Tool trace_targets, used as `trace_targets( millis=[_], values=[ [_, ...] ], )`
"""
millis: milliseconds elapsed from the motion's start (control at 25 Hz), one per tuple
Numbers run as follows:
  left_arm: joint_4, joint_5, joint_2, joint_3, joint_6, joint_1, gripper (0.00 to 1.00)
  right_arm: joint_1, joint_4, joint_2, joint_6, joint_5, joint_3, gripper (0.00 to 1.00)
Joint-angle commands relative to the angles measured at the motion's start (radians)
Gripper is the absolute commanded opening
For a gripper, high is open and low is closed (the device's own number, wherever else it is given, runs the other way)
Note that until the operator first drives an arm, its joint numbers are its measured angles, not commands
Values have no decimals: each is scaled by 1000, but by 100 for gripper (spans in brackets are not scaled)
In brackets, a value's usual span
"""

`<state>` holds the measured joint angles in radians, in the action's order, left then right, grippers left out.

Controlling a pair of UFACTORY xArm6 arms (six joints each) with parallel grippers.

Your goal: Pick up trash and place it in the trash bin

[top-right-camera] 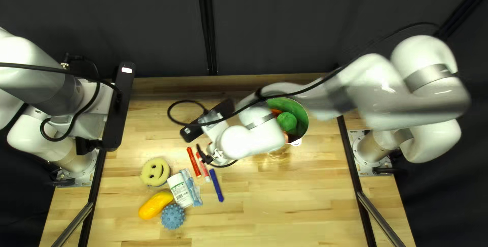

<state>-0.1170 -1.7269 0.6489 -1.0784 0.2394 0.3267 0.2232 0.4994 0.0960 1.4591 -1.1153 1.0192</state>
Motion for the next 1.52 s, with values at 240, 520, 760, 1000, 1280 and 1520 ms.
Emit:
trace_targets(
  millis=[240,520,760,1000,1280,1520],
  values=[
    [0,0,0,0,0,0,100,-60,-67,232,-100,-146,-144,7],
    [0,0,0,0,0,0,100,-131,-105,270,-162,-67,-232,62],
    [0,0,0,0,0,0,100,-81,-115,219,-175,-124,-143,100],
    [0,0,0,0,0,0,100,12,-75,108,-170,-88,-51,100],
    [0,0,0,0,0,0,100,54,-37,-120,-68,37,59,100],
    [0,0,0,0,0,0,100,65,2,-187,37,110,54,100]
  ],
)
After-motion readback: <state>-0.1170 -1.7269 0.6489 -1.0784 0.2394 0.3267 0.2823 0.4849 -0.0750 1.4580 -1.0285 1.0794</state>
